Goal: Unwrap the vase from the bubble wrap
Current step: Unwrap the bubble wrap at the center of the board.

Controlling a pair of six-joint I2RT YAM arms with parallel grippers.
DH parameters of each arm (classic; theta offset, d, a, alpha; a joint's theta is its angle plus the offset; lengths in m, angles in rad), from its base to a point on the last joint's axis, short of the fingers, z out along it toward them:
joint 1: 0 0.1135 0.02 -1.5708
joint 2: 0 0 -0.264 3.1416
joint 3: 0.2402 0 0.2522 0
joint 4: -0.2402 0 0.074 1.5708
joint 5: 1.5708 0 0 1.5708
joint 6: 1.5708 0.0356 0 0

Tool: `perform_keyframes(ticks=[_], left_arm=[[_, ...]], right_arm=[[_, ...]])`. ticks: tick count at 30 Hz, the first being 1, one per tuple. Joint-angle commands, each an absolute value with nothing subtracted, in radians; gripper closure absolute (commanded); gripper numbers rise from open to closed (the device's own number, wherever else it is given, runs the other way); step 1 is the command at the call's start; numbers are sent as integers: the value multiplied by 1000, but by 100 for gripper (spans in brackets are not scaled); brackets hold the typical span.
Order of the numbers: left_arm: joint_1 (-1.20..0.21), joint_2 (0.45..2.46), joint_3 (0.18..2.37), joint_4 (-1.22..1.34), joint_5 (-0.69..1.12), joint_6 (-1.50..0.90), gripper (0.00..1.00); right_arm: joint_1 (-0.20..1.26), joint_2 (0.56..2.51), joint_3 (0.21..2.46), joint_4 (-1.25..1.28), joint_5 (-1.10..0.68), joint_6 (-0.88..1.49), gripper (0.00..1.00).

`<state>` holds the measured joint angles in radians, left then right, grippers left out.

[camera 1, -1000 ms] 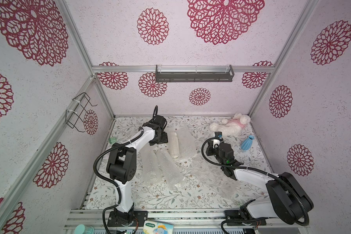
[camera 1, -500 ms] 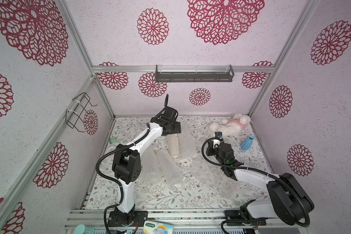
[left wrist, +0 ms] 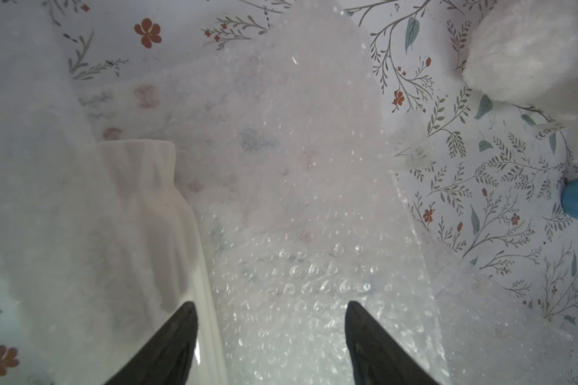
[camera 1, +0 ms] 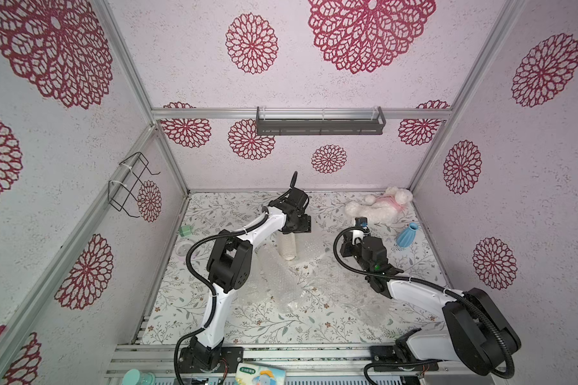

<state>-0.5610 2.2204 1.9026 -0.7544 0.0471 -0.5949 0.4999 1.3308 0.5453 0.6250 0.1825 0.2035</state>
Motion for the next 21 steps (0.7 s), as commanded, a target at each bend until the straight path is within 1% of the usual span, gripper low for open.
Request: perform_keyframes(ticks=[1, 5, 21], left_arm=[[-558, 2220, 1912, -782, 32, -592, 27], [-551, 2204, 1897, -808, 5, -580, 27], [-465, 2081, 1715, -801, -33, -556, 27]], right_arm=[[493, 1300, 543, 644, 212, 204, 100], [492, 1302, 543, 645, 215, 208, 100], [483, 1244, 551, 589, 281, 186, 100]])
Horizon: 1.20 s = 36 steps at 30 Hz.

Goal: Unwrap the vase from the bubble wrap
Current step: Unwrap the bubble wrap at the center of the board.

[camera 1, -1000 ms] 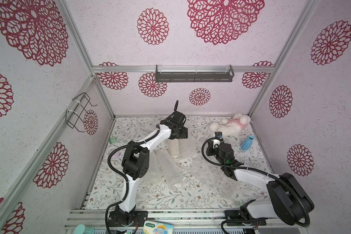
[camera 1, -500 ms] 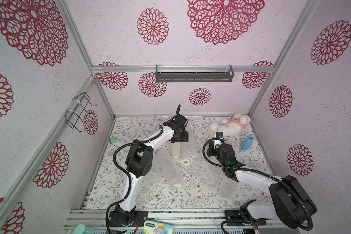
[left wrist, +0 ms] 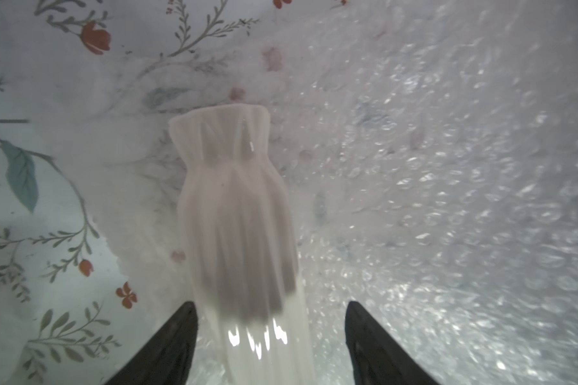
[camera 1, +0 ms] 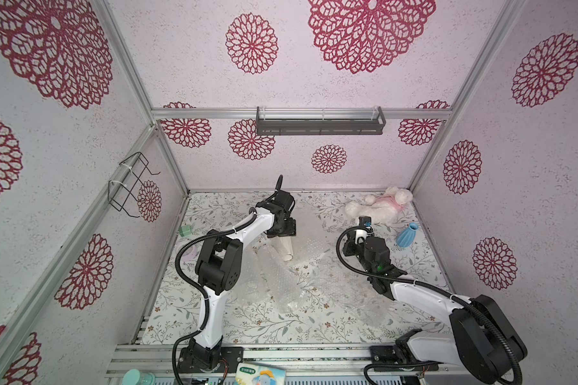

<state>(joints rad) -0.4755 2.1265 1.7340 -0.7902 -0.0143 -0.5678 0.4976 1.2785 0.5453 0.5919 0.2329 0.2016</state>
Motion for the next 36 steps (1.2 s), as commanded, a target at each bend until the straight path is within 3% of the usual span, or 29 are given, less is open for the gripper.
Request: perform_keyframes(ticks=[1, 15, 19, 23, 36], left_arm=[[-458, 2077, 1705, -801, -31, -556, 27], [-417, 2007, 1585, -746, 7, -572, 27], [-404, 1978, 1551, -721, 38, -580, 27], [-400, 1973, 1537, -709, 58, -581, 27], [-377, 1907, 1475, -681, 84, -591, 27]], right_arm=[[481, 1243, 552, 583, 281, 186, 100], [434, 1288, 612, 449, 173, 257, 100], [405, 1301, 635, 403, 130, 282, 81], [375, 1318, 647, 386, 81, 316, 67], [343, 1342, 720, 343, -47, 365, 54]])
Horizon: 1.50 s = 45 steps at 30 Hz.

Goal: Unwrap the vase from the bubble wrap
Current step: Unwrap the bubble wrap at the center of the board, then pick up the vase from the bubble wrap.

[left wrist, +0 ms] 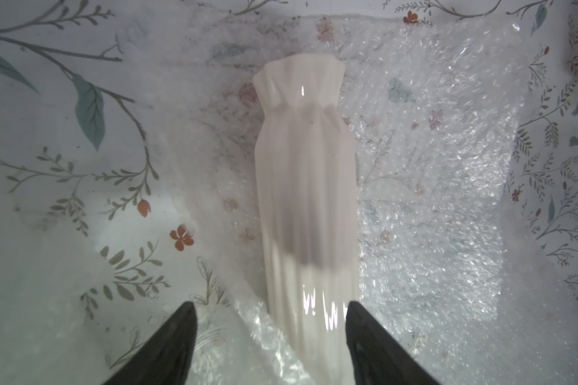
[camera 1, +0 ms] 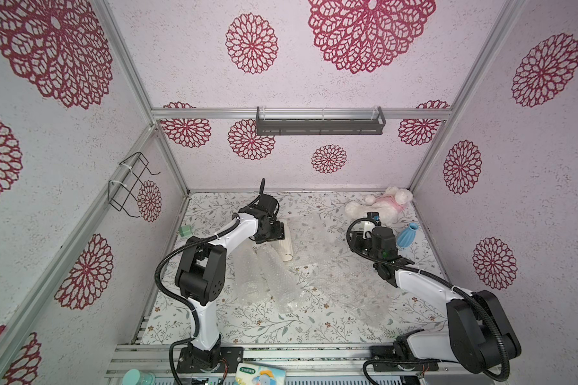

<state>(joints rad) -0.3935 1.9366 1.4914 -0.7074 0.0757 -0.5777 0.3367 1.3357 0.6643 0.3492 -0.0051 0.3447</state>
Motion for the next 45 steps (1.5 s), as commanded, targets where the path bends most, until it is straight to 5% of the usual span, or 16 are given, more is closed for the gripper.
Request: perform_keyframes(ticks=[1, 11, 19, 27, 45], left_arm=[[-375, 1907, 1468, -681, 87, -591, 27], [-335, 1905, 1414, -659, 87, -623, 27], [-308, 1889, 1361, -607, 92, -657, 28], [-306, 1834, 1261, -499, 159, -749, 28], [-337, 1676, 1176, -497, 172, -761, 28]], right_arm=[[357, 1355, 741, 327, -45, 358, 53], [533, 1700, 1115, 105, -63, 381, 47], [634, 2000, 1519, -160, -36, 359, 33], [667, 2227, 1845, -337, 8, 379, 32], [685, 2493, 2228, -483, 0, 428, 29]])
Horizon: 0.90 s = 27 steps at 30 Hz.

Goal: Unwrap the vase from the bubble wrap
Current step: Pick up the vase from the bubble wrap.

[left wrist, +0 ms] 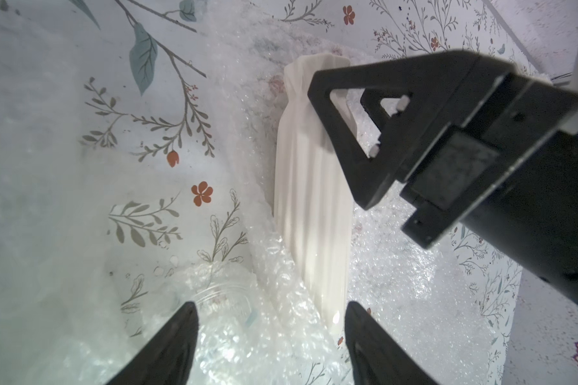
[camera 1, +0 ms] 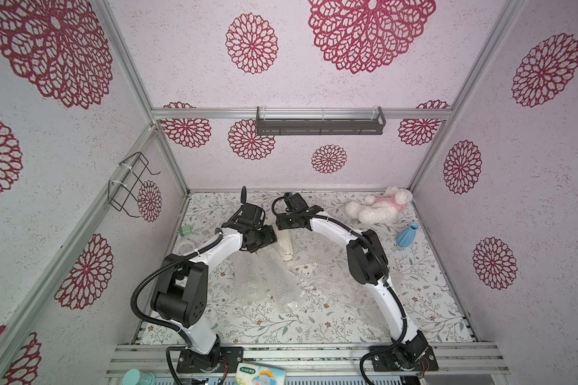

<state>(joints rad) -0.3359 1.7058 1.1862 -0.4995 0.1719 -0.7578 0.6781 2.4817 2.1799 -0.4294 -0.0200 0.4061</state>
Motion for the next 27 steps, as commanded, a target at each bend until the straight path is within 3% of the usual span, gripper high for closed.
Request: perform_keyframes(ticks=[1, 19, 27], left_arm=[[-337, 1674, 1177, -498, 171, -759, 28], [-336, 1629, 1200, -555, 179, -739, 27], [-337, 1624, 1210, -571, 179, -727, 26]], right_arm=[[685, 2506, 2249, -494, 0, 428, 29], [669, 2649, 2421, -514, -52, 489, 37], [652, 2607, 2422, -496, -52, 473, 56]])
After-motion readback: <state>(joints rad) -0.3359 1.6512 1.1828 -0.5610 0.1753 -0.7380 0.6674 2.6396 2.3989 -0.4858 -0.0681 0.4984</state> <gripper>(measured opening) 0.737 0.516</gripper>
